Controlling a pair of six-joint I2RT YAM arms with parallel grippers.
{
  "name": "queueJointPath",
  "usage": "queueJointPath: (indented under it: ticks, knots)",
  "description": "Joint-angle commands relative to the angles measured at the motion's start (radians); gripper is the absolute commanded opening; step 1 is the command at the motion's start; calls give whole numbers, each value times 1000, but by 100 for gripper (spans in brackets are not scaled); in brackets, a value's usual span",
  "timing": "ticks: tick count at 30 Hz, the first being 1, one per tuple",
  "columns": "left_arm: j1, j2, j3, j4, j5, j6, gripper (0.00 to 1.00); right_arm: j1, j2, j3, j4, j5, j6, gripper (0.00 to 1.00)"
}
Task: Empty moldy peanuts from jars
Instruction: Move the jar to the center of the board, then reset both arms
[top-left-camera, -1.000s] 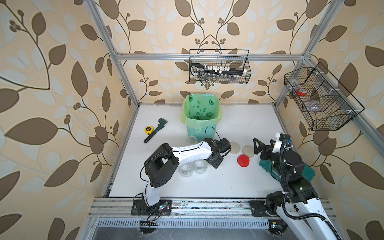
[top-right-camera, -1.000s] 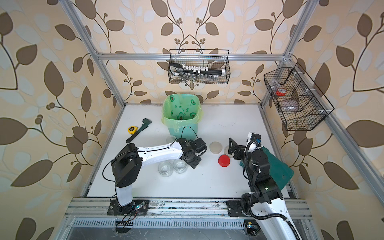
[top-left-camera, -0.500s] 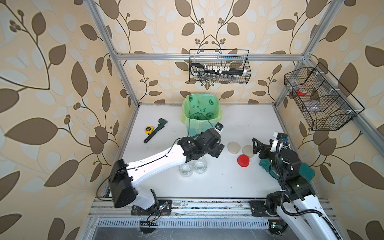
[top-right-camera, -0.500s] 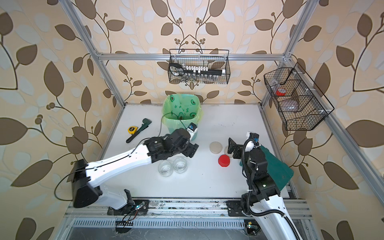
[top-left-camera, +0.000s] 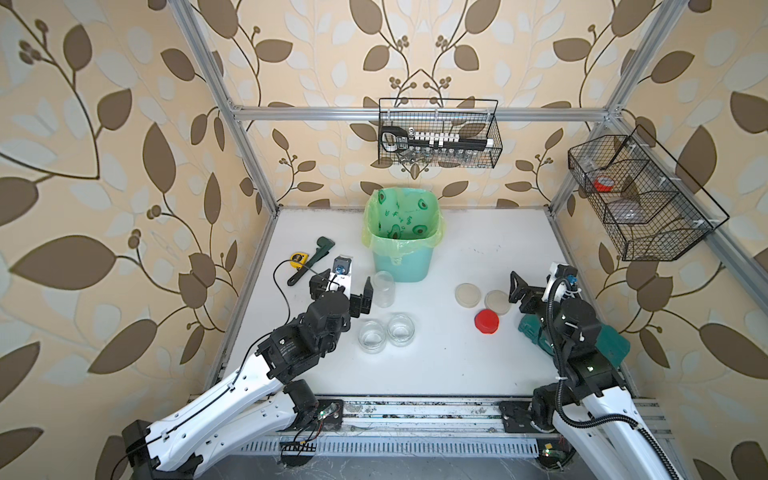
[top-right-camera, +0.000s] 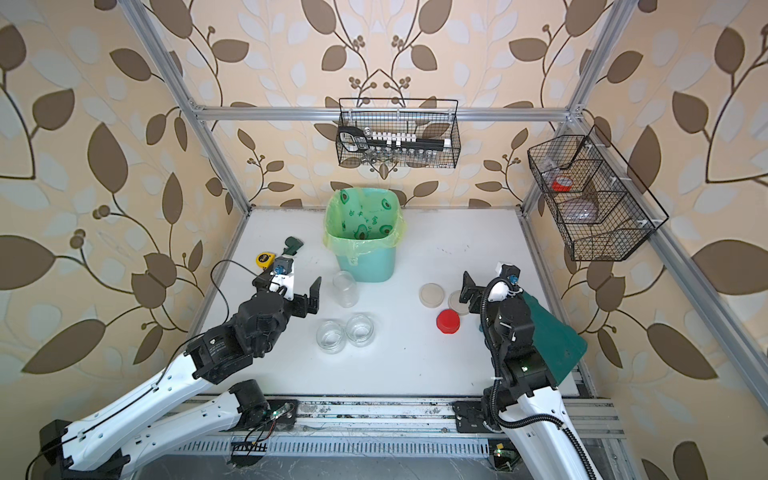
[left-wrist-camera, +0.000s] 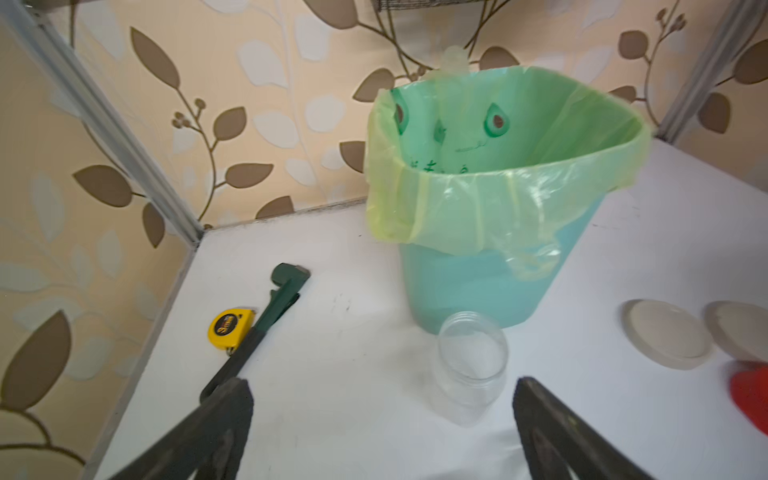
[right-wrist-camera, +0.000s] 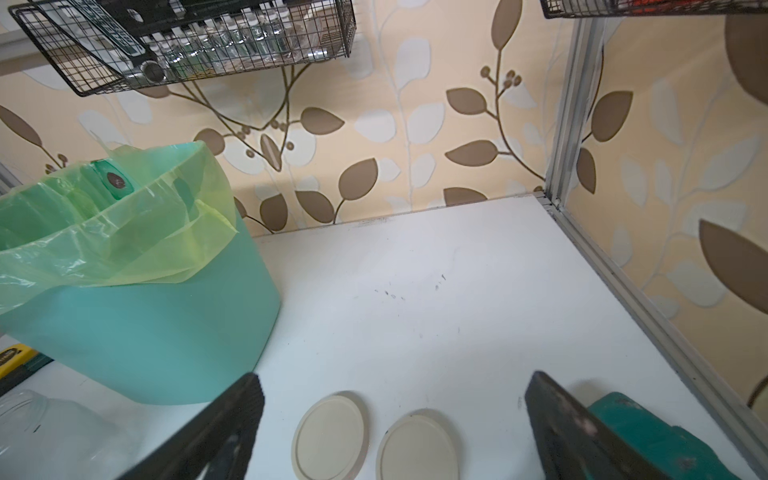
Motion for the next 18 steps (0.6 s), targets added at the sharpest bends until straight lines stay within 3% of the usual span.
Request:
queueJointPath:
  ticks: [1,5,8,12,18]
  knots:
    - [59,-59,-110,189,-80,97,99,-4,46,3,74,59,-72,99]
    - [152,-49,-244,394,-75,202,99,-13,122,23,114,100,-121,99]
    - [248,17,-289,482,-57,197,99,-33,160,-2,200,121,-149,99]
    - [417,145,-337,590,65,91,99,-83,217,-42,351,144,-176,99]
    - [554,310,-436,896,198,91,99,-235,322,-115,505,18,-80,99]
